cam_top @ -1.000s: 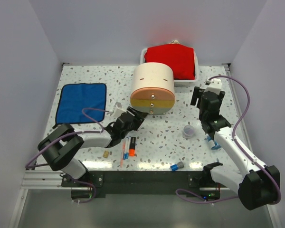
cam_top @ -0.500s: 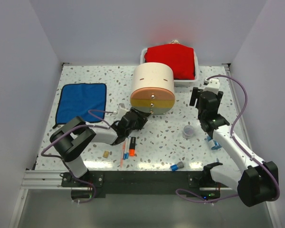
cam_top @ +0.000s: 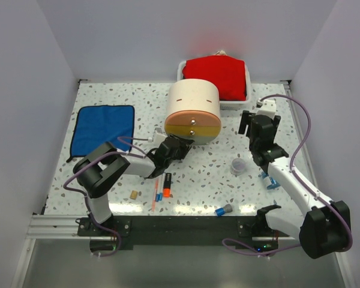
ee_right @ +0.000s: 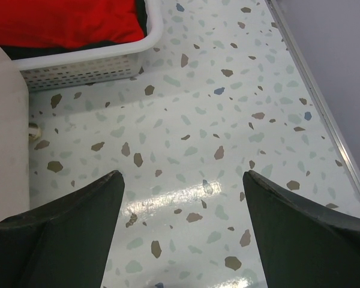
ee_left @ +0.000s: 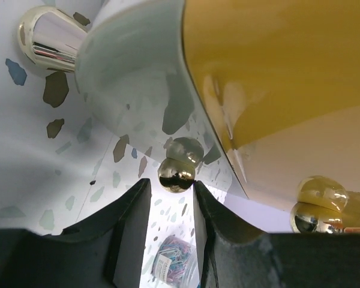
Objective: Sort the stationery into containers
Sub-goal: Open the drawer in the storage box, then pick up the pen from the center of the board.
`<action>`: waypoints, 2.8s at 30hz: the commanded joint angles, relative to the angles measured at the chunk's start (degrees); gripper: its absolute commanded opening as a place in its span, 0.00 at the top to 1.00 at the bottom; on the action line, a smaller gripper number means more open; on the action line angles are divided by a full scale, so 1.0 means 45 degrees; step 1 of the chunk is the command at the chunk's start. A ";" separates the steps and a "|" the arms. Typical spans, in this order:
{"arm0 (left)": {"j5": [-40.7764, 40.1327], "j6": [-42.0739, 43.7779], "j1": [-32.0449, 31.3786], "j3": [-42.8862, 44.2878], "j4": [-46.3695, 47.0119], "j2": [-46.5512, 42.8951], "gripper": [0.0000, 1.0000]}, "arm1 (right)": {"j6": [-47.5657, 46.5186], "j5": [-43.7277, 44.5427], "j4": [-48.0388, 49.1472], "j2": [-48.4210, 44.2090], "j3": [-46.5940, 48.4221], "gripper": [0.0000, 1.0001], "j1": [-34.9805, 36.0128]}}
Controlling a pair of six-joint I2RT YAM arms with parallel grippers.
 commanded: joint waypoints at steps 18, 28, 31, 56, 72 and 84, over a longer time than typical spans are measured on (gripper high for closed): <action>-0.0946 -0.0421 -0.0042 0.0547 -0.0237 0.0774 0.70 | 0.0115 -0.0112 0.0809 0.0341 -0.0299 0.15 -0.0071; -0.0810 0.0340 -0.0080 -0.0700 -0.0100 -0.0396 1.00 | 0.0252 -0.0249 0.0633 0.0302 -0.0358 0.16 -0.0071; -0.0868 0.0652 -0.0294 -0.1617 -0.0256 -0.1158 1.00 | 0.0194 -0.0365 0.0691 0.0322 -0.0338 0.16 -0.0090; -0.1415 0.1727 -0.2171 -0.4239 -0.1703 -0.4773 0.75 | 0.0408 -0.1108 0.1531 -0.0303 -0.1432 0.17 -0.0071; 0.0685 0.6483 -0.1487 -0.3555 -0.3519 -0.6706 0.00 | -0.0821 -0.2416 -0.1163 -0.1455 -0.0125 0.06 -0.0071; 0.3331 1.7217 -0.1332 -0.1837 -0.6678 -1.1819 0.00 | -0.2399 -0.6604 -0.3623 -0.3074 0.0247 0.04 -0.0052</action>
